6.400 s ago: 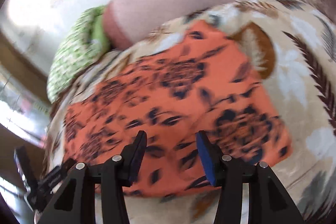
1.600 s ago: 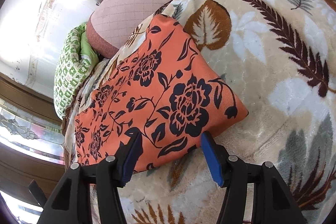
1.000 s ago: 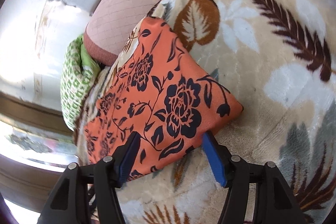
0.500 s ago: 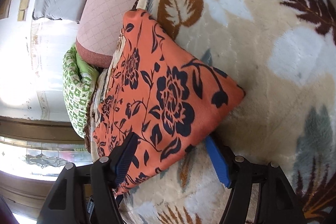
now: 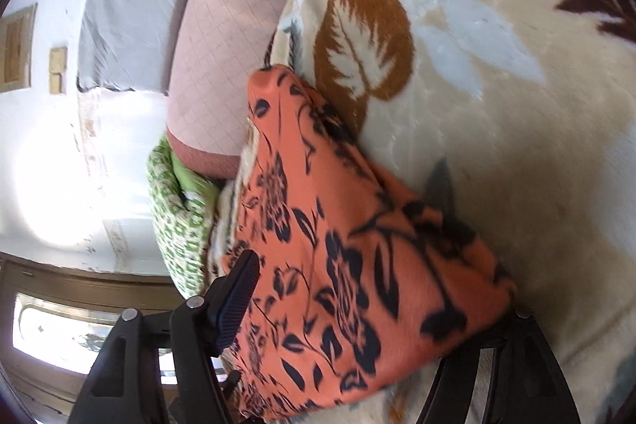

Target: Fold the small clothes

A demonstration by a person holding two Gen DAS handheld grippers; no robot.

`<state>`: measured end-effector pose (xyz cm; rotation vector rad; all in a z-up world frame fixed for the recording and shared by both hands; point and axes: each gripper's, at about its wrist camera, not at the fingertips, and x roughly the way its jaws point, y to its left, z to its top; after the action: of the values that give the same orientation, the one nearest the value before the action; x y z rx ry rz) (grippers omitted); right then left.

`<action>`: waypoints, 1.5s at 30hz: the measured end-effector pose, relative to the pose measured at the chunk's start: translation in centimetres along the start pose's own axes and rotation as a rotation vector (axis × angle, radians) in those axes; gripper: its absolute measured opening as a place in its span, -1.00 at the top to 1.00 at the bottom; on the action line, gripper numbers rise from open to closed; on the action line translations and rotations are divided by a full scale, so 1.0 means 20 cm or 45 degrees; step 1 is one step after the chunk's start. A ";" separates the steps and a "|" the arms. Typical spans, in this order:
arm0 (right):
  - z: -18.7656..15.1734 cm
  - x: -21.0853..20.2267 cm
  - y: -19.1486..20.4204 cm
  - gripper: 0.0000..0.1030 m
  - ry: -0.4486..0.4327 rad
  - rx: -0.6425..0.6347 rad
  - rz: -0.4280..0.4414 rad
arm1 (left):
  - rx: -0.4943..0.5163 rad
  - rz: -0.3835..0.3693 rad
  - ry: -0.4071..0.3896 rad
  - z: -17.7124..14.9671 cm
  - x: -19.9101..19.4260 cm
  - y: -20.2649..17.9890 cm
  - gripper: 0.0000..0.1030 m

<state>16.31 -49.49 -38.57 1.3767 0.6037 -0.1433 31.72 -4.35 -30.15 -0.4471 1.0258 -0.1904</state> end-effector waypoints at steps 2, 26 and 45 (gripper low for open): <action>0.01 0.01 0.00 -0.41 -0.015 0.000 0.024 | 0.036 0.050 -0.026 -0.01 0.01 -0.01 -0.15; -0.14 -0.06 0.30 0.59 -0.143 -0.464 -0.151 | 0.160 0.042 -0.147 -0.07 -0.14 -0.05 0.67; -0.29 -0.43 -0.13 0.37 -0.060 -0.246 -0.287 | 0.088 0.006 0.006 -0.39 -0.29 0.14 0.35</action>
<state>6.21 -46.68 -37.09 1.1136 0.7141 -0.2905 21.91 -1.86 -30.31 -0.3815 1.0216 -0.2224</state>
